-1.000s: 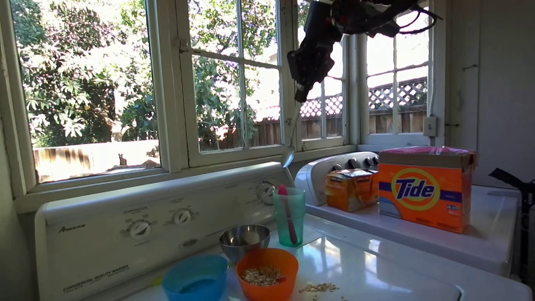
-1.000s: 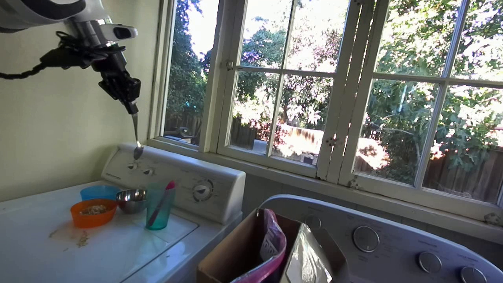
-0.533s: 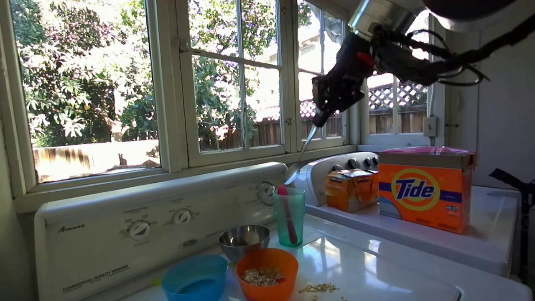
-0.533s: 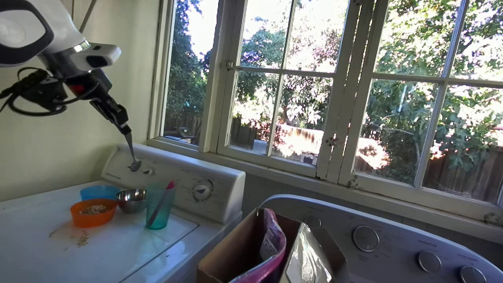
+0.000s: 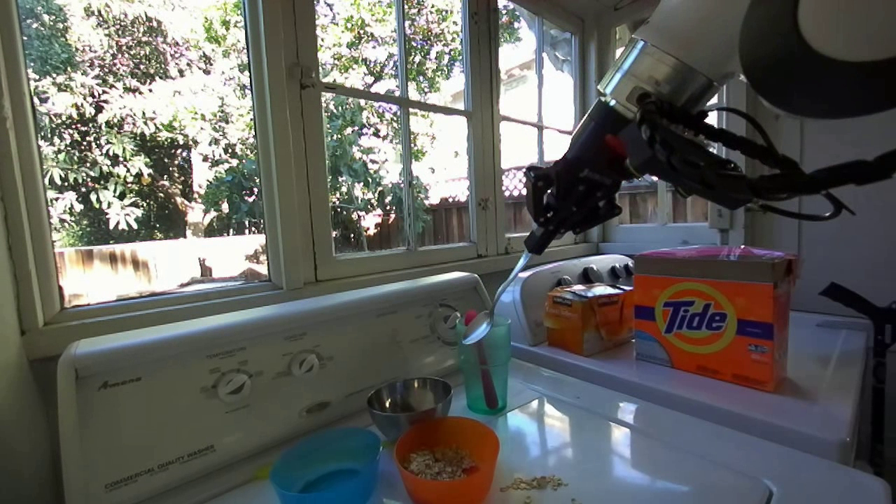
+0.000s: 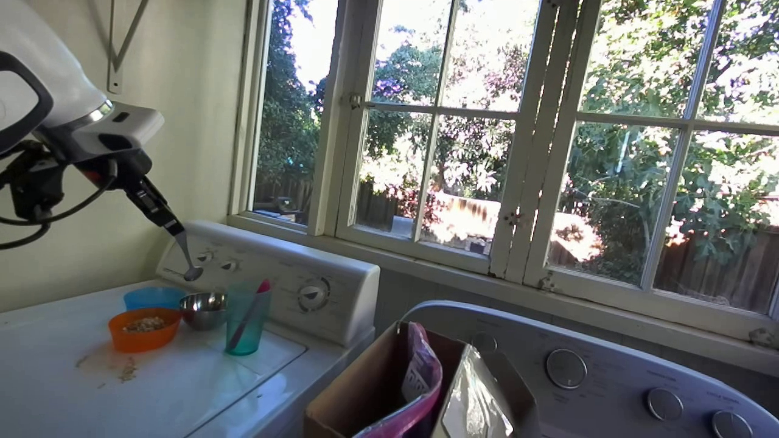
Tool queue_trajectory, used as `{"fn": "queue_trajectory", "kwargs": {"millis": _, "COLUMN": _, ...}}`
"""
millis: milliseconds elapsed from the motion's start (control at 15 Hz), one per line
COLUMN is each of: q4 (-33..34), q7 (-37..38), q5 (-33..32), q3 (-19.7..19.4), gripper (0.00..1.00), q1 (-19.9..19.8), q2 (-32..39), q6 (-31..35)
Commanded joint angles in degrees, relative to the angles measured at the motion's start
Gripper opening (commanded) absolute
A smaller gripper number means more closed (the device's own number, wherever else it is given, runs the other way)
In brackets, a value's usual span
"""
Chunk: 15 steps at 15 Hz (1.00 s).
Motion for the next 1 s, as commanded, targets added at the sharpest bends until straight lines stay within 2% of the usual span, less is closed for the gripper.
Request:
{"fn": "queue_trajectory", "kwargs": {"millis": 0, "q4": 0.3, "q7": -10.0, "q5": 11.1, "q3": -2.2, "gripper": 0.01, "q1": 5.4, "q2": 1.2, "q6": -2.4}}
{"fn": "queue_trajectory", "kwargs": {"millis": 200, "q4": 1.1, "q7": -22.1, "q5": 26.1, "q3": -5.1, "gripper": 0.01, "q1": 12.3, "q2": 3.3, "q6": -1.7}}
{"fn": "queue_trajectory", "kwargs": {"millis": 333, "q4": 1.3, "q7": -30.5, "q5": 34.4, "q3": -5.4, "gripper": 0.01, "q1": 13.1, "q2": 3.0, "q6": -2.9}}
{"fn": "queue_trajectory", "kwargs": {"millis": 533, "q4": 1.5, "q7": -41.1, "q5": 43.7, "q3": -6.7, "gripper": 0.01, "q1": 13.4, "q2": 2.2, "q6": -5.7}}
{"fn": "queue_trajectory", "kwargs": {"millis": 800, "q4": 3.3, "q7": -54.9, "q5": 53.8, "q3": -8.6, "gripper": 0.01, "q1": 13.2, "q2": 3.5, "q6": -10.4}}
{"fn": "queue_trajectory", "kwargs": {"millis": 867, "q4": 1.7, "q7": -49.3, "q5": 49.1, "q3": -7.5, "gripper": 0.05, "q1": 12.4, "q2": 2.8, "q6": -7.7}}
{"fn": "queue_trajectory", "kwargs": {"millis": 933, "q4": 2.1, "q7": -51.8, "q5": 50.9, "q3": -7.8, "gripper": 0.05, "q1": 12.4, "q2": 3.0, "q6": -8.5}}
